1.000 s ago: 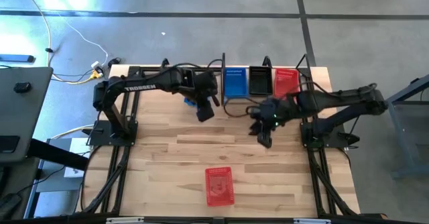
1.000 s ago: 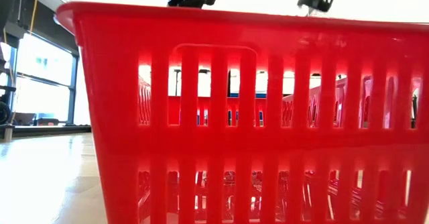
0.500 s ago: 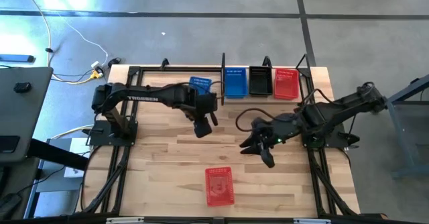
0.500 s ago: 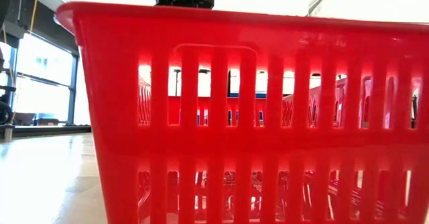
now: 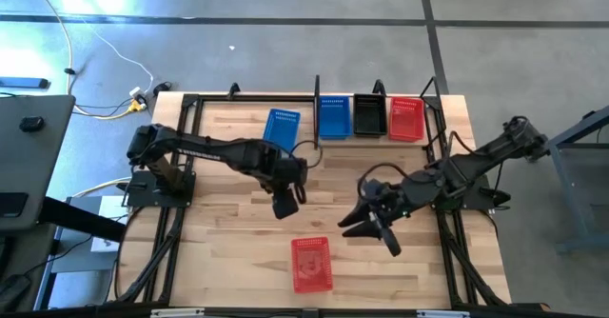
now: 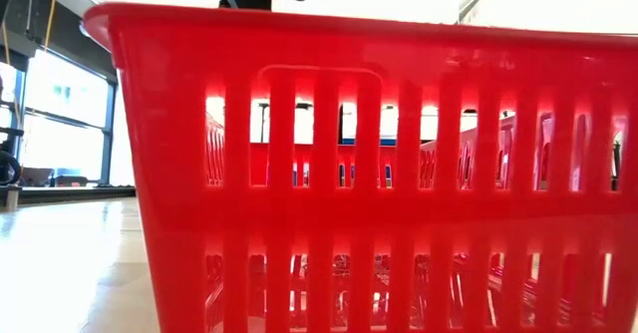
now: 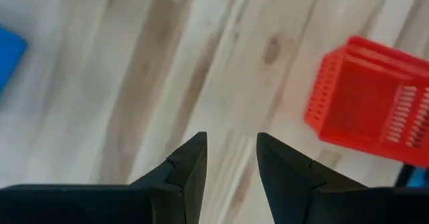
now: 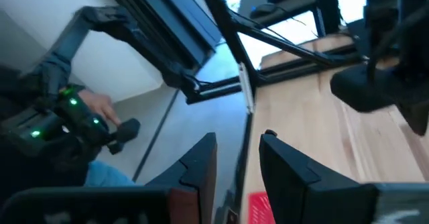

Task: Stack baskets on shelf by color
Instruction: Stack the red bin on top of the other red bin on the shelf

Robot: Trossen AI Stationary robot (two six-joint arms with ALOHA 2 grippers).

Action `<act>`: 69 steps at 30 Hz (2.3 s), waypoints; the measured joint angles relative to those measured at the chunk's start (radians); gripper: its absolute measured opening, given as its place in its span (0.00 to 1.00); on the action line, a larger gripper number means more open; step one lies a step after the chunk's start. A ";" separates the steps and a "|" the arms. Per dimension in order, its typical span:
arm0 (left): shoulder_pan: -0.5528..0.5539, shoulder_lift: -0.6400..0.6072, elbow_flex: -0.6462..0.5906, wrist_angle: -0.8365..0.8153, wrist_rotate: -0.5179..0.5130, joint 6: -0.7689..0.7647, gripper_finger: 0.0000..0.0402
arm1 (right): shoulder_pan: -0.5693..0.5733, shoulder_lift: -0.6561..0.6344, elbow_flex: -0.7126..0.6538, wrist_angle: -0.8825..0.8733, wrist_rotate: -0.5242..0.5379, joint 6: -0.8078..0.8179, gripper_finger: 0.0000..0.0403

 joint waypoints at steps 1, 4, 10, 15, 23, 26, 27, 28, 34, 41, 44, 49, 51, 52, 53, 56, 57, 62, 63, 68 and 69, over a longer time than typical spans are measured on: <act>-0.007 0.000 0.000 -0.004 0.002 -0.006 0.30 | 0.005 0.007 0.000 0.020 -0.005 -0.007 0.25; -0.023 0.000 0.000 -0.032 0.005 -0.028 0.30 | 0.013 0.053 0.042 0.026 -0.008 -0.032 0.25; -0.037 0.000 0.000 -0.151 -0.018 -0.043 0.30 | 0.026 0.174 0.168 -0.118 -0.025 -0.085 0.25; -0.039 0.000 0.000 -0.223 -0.080 -0.073 0.30 | 0.053 0.267 0.211 -0.194 -0.098 -0.114 0.25; -0.041 0.000 0.000 -0.225 -0.081 -0.078 0.30 | 0.105 0.391 0.212 -0.252 -0.112 -0.158 0.26; -0.041 0.000 0.000 -0.221 -0.096 -0.079 0.30 | 0.105 0.427 0.212 -0.248 -0.126 -0.188 0.29; -0.039 0.000 0.000 -0.221 -0.100 -0.083 0.30 | 0.104 0.438 0.212 -0.247 -0.135 -0.199 0.30; -0.036 0.000 0.000 -0.221 -0.100 -0.090 0.30 | 0.104 0.447 0.212 -0.247 -0.139 -0.211 0.31; -0.029 0.000 0.000 -0.218 -0.103 -0.105 0.30 | 0.101 0.493 0.212 -0.213 -0.139 -0.233 0.37; -0.029 0.000 0.001 -0.215 -0.107 -0.127 0.30 | 0.102 0.553 0.212 -0.132 -0.139 -0.172 0.37; -0.029 0.000 0.001 -0.213 -0.115 -0.127 0.30 | 0.102 0.575 0.212 -0.125 -0.138 -0.155 0.36; -0.028 0.000 0.001 -0.212 -0.136 -0.136 0.30 | 0.103 0.622 0.212 -0.126 -0.138 -0.128 0.36; -0.024 0.000 0.001 -0.213 -0.131 -0.138 0.30 | 0.109 0.641 0.212 -0.126 -0.138 -0.128 0.36; -0.024 0.000 0.001 -0.213 -0.127 -0.137 0.30 | 0.114 0.650 0.212 -0.126 -0.138 -0.128 0.36; -0.022 0.000 0.001 -0.213 -0.125 -0.137 0.30 | 0.117 0.659 0.212 -0.125 -0.137 -0.128 0.36; -0.018 0.000 0.001 -0.213 -0.125 -0.137 0.30 | 0.125 0.680 0.212 -0.118 -0.137 -0.128 0.36; -0.018 0.000 0.001 -0.213 -0.125 -0.137 0.30 | 0.129 0.688 0.212 -0.113 -0.137 -0.125 0.36; -0.017 0.000 0.001 -0.214 -0.125 -0.137 0.30 | 0.146 0.729 0.212 -0.095 -0.112 -0.125 0.36; -0.017 0.000 0.001 -0.214 -0.125 -0.137 0.30 | 0.148 0.738 0.212 -0.097 -0.105 -0.125 0.36; -0.017 0.000 0.001 -0.215 -0.120 -0.136 0.30 | 0.151 0.771 0.212 -0.093 -0.099 -0.110 0.36; -0.017 0.000 0.001 -0.214 -0.120 -0.135 0.30 | 0.151 0.776 0.212 -0.093 -0.099 -0.110 0.36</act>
